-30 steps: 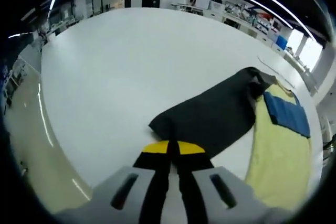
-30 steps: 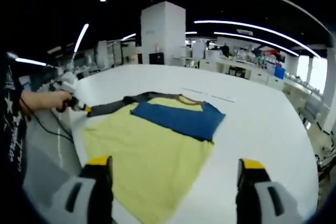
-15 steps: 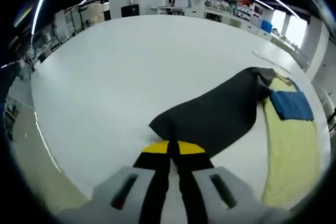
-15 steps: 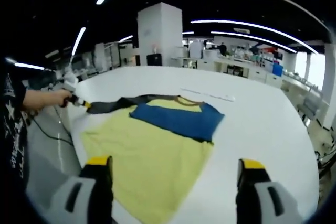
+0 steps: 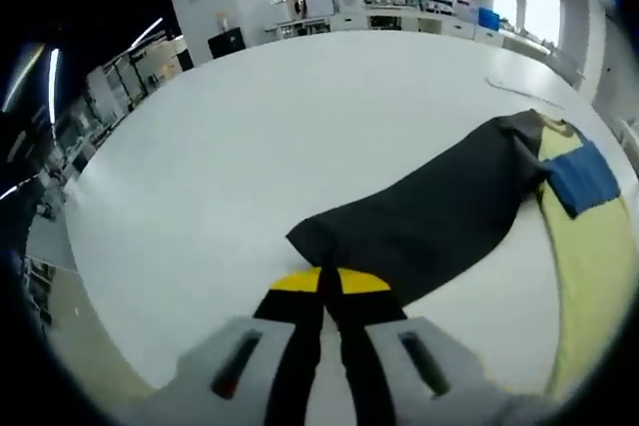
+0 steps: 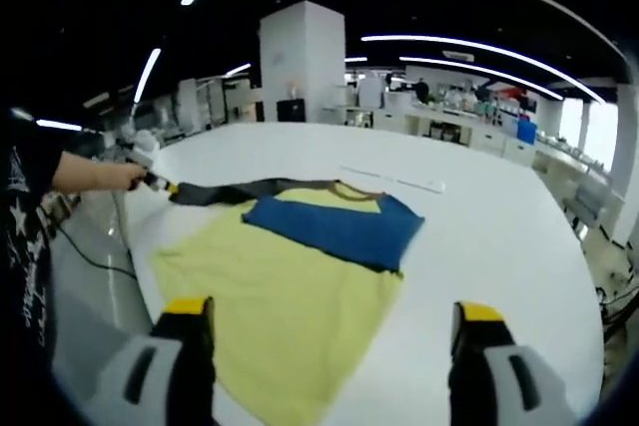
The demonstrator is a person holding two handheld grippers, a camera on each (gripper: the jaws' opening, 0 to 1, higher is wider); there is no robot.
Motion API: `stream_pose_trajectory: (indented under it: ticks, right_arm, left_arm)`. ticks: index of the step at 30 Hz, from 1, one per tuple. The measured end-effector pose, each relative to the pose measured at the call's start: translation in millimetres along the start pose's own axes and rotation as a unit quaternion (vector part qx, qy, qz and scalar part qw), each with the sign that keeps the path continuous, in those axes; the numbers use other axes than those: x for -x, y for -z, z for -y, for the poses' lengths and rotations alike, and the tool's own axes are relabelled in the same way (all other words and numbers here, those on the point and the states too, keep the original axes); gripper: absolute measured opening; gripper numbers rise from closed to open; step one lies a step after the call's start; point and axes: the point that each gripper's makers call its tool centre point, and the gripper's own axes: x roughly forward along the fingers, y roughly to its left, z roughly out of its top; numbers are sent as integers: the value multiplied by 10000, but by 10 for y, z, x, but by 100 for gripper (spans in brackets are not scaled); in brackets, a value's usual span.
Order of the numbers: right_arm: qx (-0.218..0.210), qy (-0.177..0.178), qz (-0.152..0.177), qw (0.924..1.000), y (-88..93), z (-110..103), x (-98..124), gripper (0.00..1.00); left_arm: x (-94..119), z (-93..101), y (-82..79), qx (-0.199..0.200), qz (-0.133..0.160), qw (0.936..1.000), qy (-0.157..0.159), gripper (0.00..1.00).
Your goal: Fold the garment on the visible template until the final outline fits inside the template.
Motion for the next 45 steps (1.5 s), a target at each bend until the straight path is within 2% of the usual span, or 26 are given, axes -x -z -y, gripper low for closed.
stream_pose_trajectory:
  ticks: [10,11,12,15,19,22,24,27,30,35,37,38,40,42,45]
  right_arm:
    - [14,-37,-117,9999,25,-31,-36,100]
    - [15,-38,-125,9999,25,-33,-38,100]
    - [14,-45,-144,9999,29,-37,-36,100]
    - [19,-69,-198,9998,34,-41,-42,100]
    - [9,-55,-186,9998,-8,-47,-48,100]
    - [-57,-84,-163,9998,-29,-72,-63,100]
    - [-35,-100,-205,9997,-25,-89,-77,100]
    - [5,-96,-229,9997,-28,-110,-86,100]
    - [-17,-107,-188,9998,-42,-117,-95,100]
    - [-98,-171,-141,9997,-40,-135,-107,100]
    - [-113,-191,-133,9997,-38,-156,-107,100]
    - [-114,-199,-132,9996,-34,-165,-104,100]
    - [-115,-199,-127,9997,-20,-154,-101,100]
    - [-128,-170,-120,9997,-20,-138,-101,100]
    - [-139,-166,-104,9997,-23,-151,-90,100]
  left_arm:
    - [-207,-170,-130,-477,-52,9988,-95,1]
    - [-191,-165,-127,-479,-57,9988,-96,1]
    - [-209,-164,-133,-299,-90,9995,-28,1]
    - [-309,-250,-221,-463,-53,9989,-60,1]
    - [-403,-313,-289,-462,-55,9989,-32,1]
    - [-446,-318,-294,-462,-62,9989,12,1]
    - [-547,-394,-309,-456,-83,9989,66,2]
    - [-532,-345,-325,-444,-48,9989,125,0]
    - [-526,-373,-344,-158,103,9997,181,3]
    - [-446,-356,-312,-154,250,9993,239,14]
    - [-486,-311,-354,335,352,9981,380,20]
    - [-461,-318,-353,528,400,9972,355,22]
    - [-426,-331,-314,668,376,9967,272,25]
    - [-416,-286,-299,673,354,9966,331,25]
    - [-402,-261,-174,748,268,9963,320,24]
